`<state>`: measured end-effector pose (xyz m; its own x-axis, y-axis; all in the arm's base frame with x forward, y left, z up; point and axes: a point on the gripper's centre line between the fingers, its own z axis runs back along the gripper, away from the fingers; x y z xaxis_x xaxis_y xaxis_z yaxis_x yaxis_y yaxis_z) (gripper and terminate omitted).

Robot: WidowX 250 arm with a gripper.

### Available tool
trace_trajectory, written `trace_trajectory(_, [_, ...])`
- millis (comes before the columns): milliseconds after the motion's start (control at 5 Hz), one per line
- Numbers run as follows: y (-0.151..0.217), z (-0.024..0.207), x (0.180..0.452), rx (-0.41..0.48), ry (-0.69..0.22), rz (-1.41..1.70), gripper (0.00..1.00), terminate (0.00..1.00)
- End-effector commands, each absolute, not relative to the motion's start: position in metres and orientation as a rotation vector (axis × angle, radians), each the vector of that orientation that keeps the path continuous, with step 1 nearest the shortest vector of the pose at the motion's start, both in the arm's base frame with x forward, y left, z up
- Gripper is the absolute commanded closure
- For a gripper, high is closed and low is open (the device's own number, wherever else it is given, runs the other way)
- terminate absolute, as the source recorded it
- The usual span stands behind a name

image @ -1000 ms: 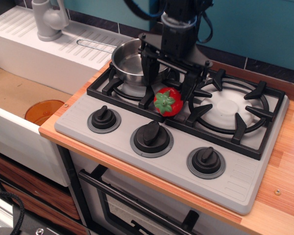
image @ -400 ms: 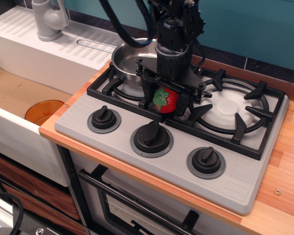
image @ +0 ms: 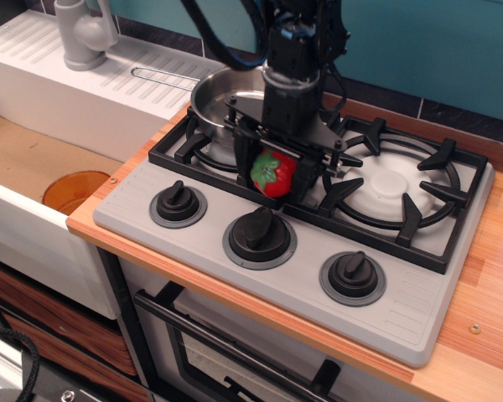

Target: Put strawberry in pot or pan an put pot or pan on stove

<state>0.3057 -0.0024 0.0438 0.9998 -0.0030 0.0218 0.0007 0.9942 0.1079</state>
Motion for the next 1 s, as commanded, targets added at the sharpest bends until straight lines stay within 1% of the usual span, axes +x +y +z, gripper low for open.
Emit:
trace_trajectory(0, [0.0, 0.124, 0.329, 0.12, -0.002, -0.005, 1.0, 0.0])
trace_trajectory(200, [0.016, 0.141, 0.348, 0.131, 0.025, -0.033, 1.0, 0.0])
trace_trajectory(400, [0.043, 0.141, 0.372, 0.134, 0.013, -0.074, 1.0, 0.0])
trace_trajectory(600, [0.061, 0.127, 0.383, 0.126, -0.01, -0.094, 1.0, 0.0])
trace_trajectory(800, [0.07, 0.114, 0.377, 0.13, -0.034, -0.086, 1.0, 0.0])
